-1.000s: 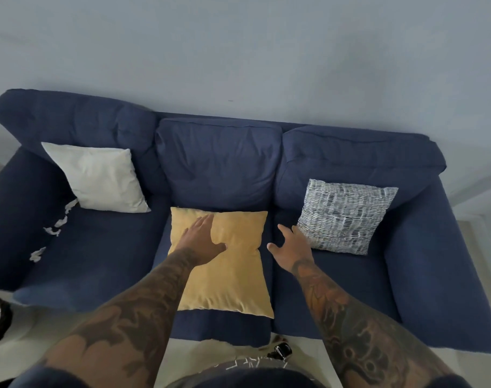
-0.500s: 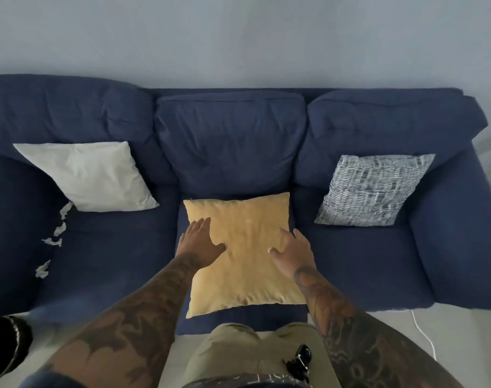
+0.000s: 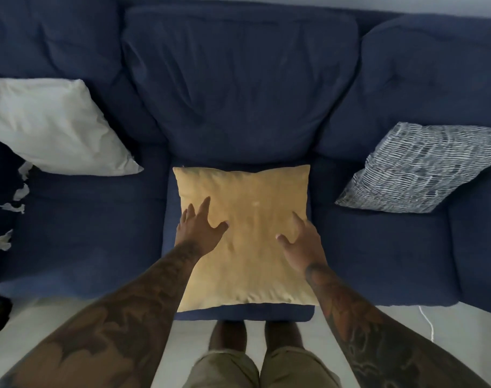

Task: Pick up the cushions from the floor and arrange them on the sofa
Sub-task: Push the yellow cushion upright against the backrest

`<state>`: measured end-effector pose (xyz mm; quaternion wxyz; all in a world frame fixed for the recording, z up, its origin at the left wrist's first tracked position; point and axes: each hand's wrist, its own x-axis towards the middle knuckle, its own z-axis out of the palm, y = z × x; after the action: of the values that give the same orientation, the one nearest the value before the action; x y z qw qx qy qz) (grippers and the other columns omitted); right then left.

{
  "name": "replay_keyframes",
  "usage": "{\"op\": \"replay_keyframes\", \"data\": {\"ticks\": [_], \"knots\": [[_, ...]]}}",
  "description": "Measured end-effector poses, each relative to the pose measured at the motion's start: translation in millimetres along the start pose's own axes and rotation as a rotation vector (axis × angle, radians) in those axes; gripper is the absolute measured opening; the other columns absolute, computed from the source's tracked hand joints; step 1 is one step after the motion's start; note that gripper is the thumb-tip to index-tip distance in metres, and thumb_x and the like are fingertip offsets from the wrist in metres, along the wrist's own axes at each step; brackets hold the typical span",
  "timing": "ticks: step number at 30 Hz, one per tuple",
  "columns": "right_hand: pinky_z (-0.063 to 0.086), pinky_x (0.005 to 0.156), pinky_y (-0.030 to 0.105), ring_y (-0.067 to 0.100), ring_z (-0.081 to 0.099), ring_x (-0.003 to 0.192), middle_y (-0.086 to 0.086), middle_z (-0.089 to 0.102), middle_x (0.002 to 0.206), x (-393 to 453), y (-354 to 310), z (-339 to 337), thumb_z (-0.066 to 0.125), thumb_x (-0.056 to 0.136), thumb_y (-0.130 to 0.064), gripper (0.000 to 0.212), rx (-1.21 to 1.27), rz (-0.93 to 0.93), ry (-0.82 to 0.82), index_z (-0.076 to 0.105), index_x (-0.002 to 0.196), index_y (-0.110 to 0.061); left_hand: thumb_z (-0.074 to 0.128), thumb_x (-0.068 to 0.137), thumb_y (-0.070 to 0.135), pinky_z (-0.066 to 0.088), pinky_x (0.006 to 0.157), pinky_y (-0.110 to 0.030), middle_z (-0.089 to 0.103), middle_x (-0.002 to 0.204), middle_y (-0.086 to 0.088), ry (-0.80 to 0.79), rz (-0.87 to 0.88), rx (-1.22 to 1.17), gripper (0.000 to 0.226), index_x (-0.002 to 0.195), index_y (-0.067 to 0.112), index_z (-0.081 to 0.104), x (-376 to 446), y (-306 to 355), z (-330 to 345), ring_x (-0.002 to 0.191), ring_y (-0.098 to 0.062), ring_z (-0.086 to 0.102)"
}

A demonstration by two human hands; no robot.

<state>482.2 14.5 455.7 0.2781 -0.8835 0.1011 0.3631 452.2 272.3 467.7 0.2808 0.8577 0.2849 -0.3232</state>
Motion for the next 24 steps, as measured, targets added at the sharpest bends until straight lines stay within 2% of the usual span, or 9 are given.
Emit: {"op": "replay_keyframes", "data": {"ticks": [4, 7, 11, 15, 19, 21, 24], "knots": [[0.024, 0.126, 0.046, 0.028, 0.015, 0.160, 0.007, 0.017, 0.173, 49.1, 1.1, 9.2, 0.058, 0.100, -0.051, 0.075, 0.005, -0.014, 0.007, 0.022, 0.165, -0.039, 0.054, 0.093, 0.069, 0.023, 0.123, -0.054, 0.001, 0.172, -0.017, 0.055, -0.081, -0.108, 0.087, 0.162, 0.048, 0.007, 40.7, -10.5, 14.3, 0.158, -0.036, 0.007], [0.028, 0.122, 0.047, 0.031, 0.023, 0.156, 0.005, 0.022, 0.169, 84.9, -0.8, 17.2, 0.053, 0.101, -0.055, 0.074, 0.022, -0.027, 0.035, 0.020, 0.165, -0.039, 0.052, 0.091, 0.074, 0.023, 0.122, -0.056, 0.000, 0.172, -0.016, 0.083, -0.167, -0.181, 0.086, 0.160, 0.052, 0.006, 72.3, -14.7, 25.7, 0.157, -0.039, 0.010], [0.032, 0.119, 0.055, 0.042, 0.027, 0.152, 0.013, 0.017, 0.169, 123.6, -11.0, 30.6, 0.042, 0.096, -0.076, 0.079, 0.084, 0.127, 0.050, 0.007, 0.163, -0.052, 0.049, 0.085, 0.083, 0.042, 0.111, -0.056, 0.001, 0.172, -0.010, 0.078, -0.280, -0.324, 0.084, 0.154, 0.063, 0.004, 104.6, -14.1, 35.4, 0.150, -0.044, 0.027], [0.031, 0.121, 0.062, 0.045, 0.028, 0.152, 0.021, 0.013, 0.169, 141.1, -20.0, 47.4, 0.032, 0.086, -0.091, 0.087, 0.052, 0.218, 0.066, -0.003, 0.159, -0.060, 0.049, 0.079, 0.088, 0.035, 0.113, -0.060, -0.002, 0.173, -0.008, 0.077, -0.303, -0.345, 0.093, 0.152, 0.066, -0.004, 112.4, -8.8, 41.4, 0.151, -0.046, 0.022], [0.039, 0.114, 0.057, 0.041, 0.044, 0.134, 0.021, 0.039, 0.149, 157.1, -16.3, 55.7, 0.030, 0.085, -0.091, 0.087, 0.016, 0.236, 0.113, 0.001, 0.160, -0.057, 0.047, 0.076, 0.092, 0.034, 0.112, -0.057, 0.024, 0.161, -0.014, 0.077, -0.316, -0.338, 0.096, 0.152, 0.067, -0.008, 119.1, -0.5, 50.4, 0.146, -0.041, 0.029], [0.042, 0.111, 0.055, 0.039, 0.050, 0.125, 0.017, 0.043, 0.138, 157.8, -10.9, 55.4, 0.030, 0.085, -0.092, 0.087, 0.009, 0.232, 0.131, 0.001, 0.160, -0.058, 0.047, 0.076, 0.092, 0.036, 0.110, -0.053, 0.034, 0.148, -0.014, 0.094, -0.306, -0.321, 0.098, 0.153, 0.065, -0.007, 118.8, 2.0, 53.6, 0.138, -0.036, 0.034], [0.046, 0.107, 0.050, 0.033, 0.055, 0.113, 0.007, 0.039, 0.122, 153.9, -11.5, 55.0, 0.037, 0.085, -0.090, 0.086, 0.085, 0.190, 0.143, 0.007, 0.159, -0.059, 0.048, 0.076, 0.091, 0.038, 0.106, -0.052, 0.034, 0.135, -0.011, 0.158, -0.264, -0.295, 0.098, 0.153, 0.064, -0.006, 117.1, 0.3, 52.6, 0.131, -0.034, 0.038]]}}
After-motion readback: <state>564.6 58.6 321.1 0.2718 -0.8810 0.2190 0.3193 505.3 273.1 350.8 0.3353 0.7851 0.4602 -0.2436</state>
